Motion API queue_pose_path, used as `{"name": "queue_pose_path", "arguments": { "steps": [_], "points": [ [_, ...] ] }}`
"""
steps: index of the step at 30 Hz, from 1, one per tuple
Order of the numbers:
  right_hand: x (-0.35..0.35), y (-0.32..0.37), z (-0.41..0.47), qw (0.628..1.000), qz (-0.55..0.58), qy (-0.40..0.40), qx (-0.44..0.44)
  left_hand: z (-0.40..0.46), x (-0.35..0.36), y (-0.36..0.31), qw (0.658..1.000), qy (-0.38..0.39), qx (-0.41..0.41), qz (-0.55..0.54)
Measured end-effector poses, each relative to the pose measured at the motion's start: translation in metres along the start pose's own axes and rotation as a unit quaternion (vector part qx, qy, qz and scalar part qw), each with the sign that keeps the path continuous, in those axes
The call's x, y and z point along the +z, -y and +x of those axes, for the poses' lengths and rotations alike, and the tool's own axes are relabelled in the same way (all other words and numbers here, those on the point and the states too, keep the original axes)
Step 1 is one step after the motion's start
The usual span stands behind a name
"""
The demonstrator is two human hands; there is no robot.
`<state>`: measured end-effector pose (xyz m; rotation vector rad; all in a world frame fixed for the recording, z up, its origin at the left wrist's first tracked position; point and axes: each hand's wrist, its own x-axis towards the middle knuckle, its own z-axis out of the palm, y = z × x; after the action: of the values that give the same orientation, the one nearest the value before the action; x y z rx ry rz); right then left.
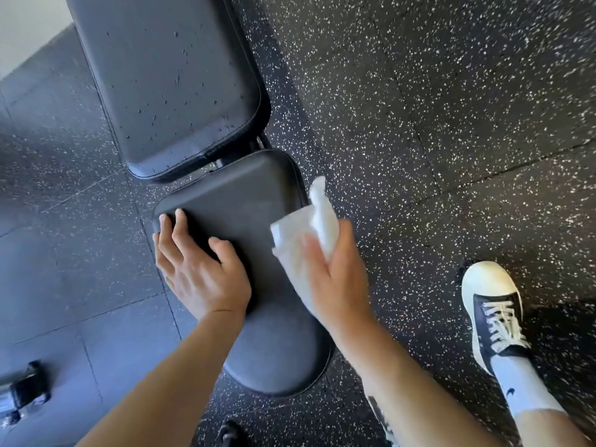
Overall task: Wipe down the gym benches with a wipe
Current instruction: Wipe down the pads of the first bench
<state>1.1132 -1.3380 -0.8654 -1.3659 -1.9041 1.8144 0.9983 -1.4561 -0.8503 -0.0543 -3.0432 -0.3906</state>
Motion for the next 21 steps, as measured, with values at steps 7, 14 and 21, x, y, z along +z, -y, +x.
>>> {"name": "queue_pose_path", "arguments": {
  "steps": [7,14,21],
  "points": [
    [0.017,0.049,0.078,0.999,-0.014,-0.011,-0.030,-0.001,-0.001,-0.002,1.000,-0.001,-0.003,-0.010],
    [-0.018,-0.014,-0.040,0.999,-0.049,0.021,0.001,-0.001,-0.003,-0.004,1.000,0.010,-0.008,-0.009],
    [-0.007,0.014,0.003,0.993,-0.097,0.011,-0.061,-0.001,-0.003,-0.003,1.000,0.004,-0.008,-0.006]
  ]
}}
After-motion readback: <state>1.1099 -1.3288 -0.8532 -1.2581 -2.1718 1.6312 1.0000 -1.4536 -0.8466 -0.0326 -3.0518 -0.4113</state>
